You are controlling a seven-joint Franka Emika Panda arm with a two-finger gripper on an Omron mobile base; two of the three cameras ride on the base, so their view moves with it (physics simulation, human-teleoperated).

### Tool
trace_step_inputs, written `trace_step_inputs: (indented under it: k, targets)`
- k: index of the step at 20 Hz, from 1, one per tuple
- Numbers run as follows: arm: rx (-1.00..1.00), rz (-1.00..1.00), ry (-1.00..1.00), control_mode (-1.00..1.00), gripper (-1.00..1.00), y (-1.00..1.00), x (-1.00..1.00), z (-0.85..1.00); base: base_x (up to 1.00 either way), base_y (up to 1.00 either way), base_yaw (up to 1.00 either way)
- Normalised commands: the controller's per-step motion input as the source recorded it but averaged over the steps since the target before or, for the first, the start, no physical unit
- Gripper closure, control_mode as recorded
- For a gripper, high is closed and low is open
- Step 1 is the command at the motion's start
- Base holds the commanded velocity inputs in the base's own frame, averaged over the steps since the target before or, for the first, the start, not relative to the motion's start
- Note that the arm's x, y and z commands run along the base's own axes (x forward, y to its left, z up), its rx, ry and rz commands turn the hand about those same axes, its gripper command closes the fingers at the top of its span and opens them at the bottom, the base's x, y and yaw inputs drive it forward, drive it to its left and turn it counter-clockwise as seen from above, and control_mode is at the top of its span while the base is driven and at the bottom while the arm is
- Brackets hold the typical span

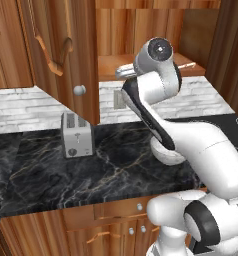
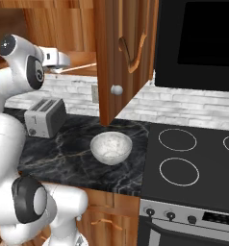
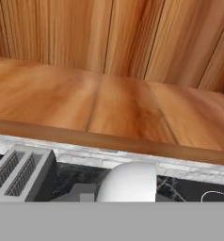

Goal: Open the cabinet and move the ladle to the pot. Then close the cabinet.

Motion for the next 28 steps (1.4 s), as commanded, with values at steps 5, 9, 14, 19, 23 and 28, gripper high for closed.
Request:
trace_step_inputs:
  k: [5,9,14,19,23,28]
  targets:
    - [0.0,0.22,0.0,-1.0,1.0,-0.1,-0.99,0.0,0.0,0.0,0.0]
    - [0.0,0.12,0.01,-1.0,1.0,0.0,-0.74,0.0,0.0,0.0,0.0]
    - [0.0,0.06,0.0,-1.0,1.0,0.0,-0.63,0.0,0.0,0.0,0.0]
    - [0.0,0.01,0.0,-1.0,1.0,0.0,-0.38,0.02,0.0,0.0,0.0]
    - [0.0,0.0,0.0,-1.0,1.0,-0.06,-0.2,0.11,0.0,0.0,0.0]
    - [0.0,0.0,0.0,-1.0,1.0,-0.15,-0.3,0.1,0.0,0.0,0.0]
